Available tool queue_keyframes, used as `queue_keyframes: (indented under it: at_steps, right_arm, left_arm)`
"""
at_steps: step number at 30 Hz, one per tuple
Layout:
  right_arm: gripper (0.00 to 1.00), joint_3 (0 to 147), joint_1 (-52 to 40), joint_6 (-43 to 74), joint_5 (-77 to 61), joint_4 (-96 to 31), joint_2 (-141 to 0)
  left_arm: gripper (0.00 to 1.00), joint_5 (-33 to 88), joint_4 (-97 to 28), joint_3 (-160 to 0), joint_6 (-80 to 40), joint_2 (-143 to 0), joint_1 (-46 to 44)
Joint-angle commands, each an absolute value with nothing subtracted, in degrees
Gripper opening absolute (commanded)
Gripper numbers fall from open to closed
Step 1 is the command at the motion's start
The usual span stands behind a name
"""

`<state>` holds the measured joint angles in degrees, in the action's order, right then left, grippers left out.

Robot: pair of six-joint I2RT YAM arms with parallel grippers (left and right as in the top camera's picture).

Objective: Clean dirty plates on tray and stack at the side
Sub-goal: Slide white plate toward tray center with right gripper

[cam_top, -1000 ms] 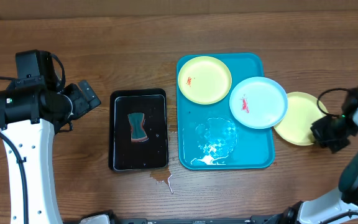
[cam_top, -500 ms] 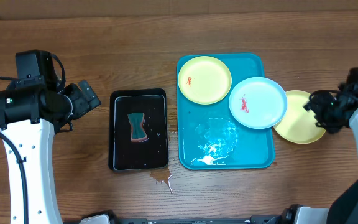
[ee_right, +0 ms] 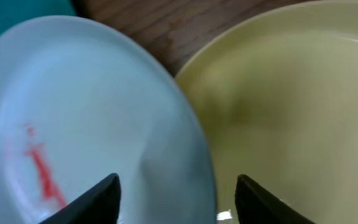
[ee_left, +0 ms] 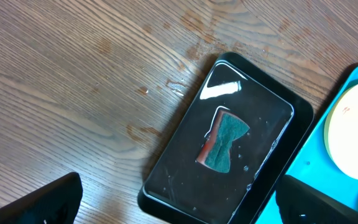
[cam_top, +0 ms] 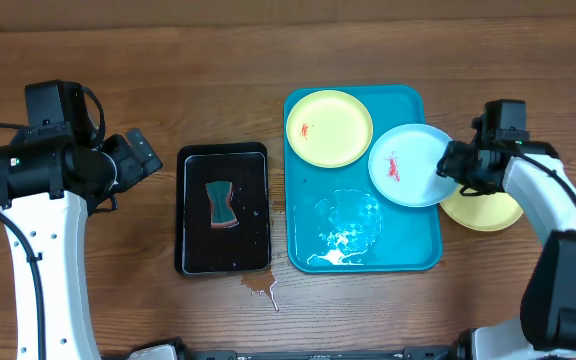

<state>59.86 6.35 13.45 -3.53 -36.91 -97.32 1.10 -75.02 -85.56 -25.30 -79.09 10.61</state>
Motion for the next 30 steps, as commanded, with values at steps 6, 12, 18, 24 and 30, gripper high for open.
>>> queue_keyframes:
  at_steps: [6, 12, 18, 24, 30]
  right_arm:
    - [0.04, 60.7, 6.4, 13.7, -1.8, -39.9, -98.8]
    - [0.04, 64.2, 6.4, 13.7, -5.4, -47.9, -93.3]
    - [0.04, 64.6, 5.0, 13.7, -10.5, -55.3, -85.1]
    - [0.04, 61.5, -2.5, 14.7, -10.8, -59.3, -84.3]
    - [0.04, 50.7, -14.6, 25.1, -10.6, -47.0, -84.5]
  left_arm:
    - [1.00, 1.1, -74.9, -86.2, -25.3, -78.8, 10.8]
    - [1.00, 1.1, -74.9, -86.2, -25.3, -78.8, 10.9]
    - [1.00, 1.1, -74.9, -86.2, -25.3, -78.8, 10.8]
    - [1.00, 1.1, -74.9, -86.2, -25.3, -78.8, 10.9]
    - [1.00, 1.1, -74.9, -86.2, -25.3, -78.8, 10.9]
